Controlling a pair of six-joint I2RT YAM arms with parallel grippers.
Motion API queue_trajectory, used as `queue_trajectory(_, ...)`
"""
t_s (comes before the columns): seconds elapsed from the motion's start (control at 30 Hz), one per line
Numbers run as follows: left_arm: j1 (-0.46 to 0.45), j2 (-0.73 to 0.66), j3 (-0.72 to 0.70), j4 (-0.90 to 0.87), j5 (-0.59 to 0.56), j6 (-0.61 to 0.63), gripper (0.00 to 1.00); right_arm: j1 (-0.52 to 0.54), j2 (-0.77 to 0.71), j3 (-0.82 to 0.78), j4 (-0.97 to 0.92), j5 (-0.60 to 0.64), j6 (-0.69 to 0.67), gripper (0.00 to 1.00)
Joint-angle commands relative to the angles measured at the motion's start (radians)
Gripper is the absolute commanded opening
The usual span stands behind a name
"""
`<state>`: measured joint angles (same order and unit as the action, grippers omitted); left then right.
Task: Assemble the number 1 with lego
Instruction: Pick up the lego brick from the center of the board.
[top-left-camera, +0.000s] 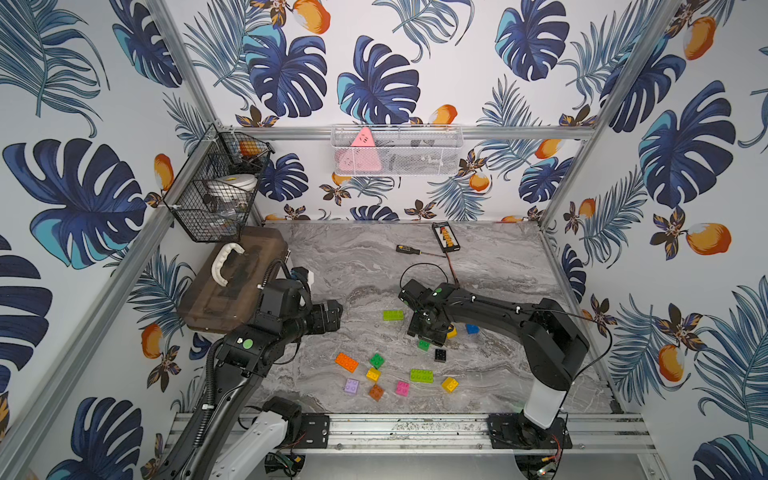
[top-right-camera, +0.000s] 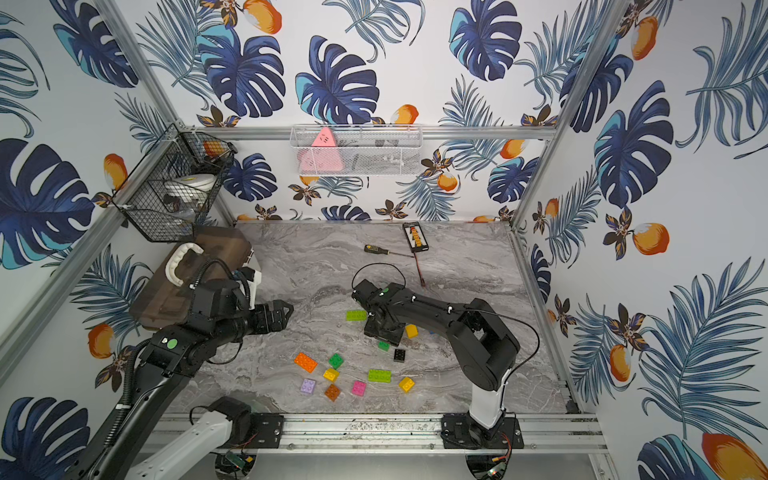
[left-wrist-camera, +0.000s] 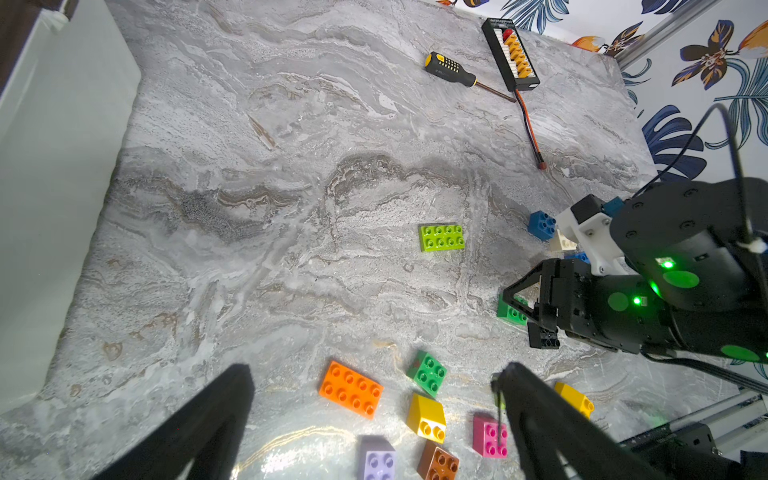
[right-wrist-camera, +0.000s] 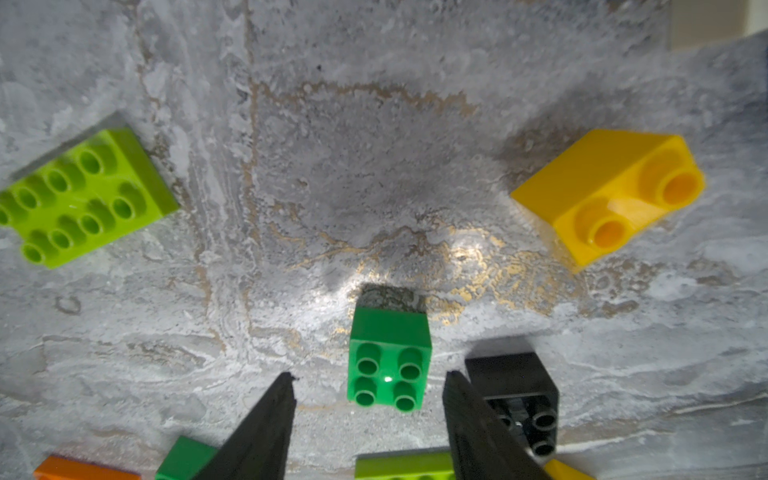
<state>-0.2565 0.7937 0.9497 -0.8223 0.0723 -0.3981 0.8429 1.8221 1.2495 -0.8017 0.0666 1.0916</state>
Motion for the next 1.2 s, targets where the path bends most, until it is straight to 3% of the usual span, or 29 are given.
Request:
queue_trajectory(0.0, -0.001, -0.001, 0.001, 0.016, -0.009, -0.01, 0.99, 0.002, 0.006, -0.004, 0.003, 0.002, 0.017, 0.6)
queue_trajectory(0.37, -0.001, -0.003, 0.001, 0.016, -0.009, -0.01, 0.99, 0.008, 0.032, -0.005, 0.014, -0.004, 0.025, 0.59)
queue_trajectory(0.97, -0.001, -0.005, 0.001, 0.015, -0.011, -0.011, 0.99, 0.015, 0.07, 0.027, -0.025, 0.026, 0.009, 0.45)
queue_trajectory(1.17, -0.001, -0.006, 0.001, 0.016, -0.012, -0.012, 0.99, 0.021, 0.085, 0.046, -0.049, 0.043, -0.001, 0.46)
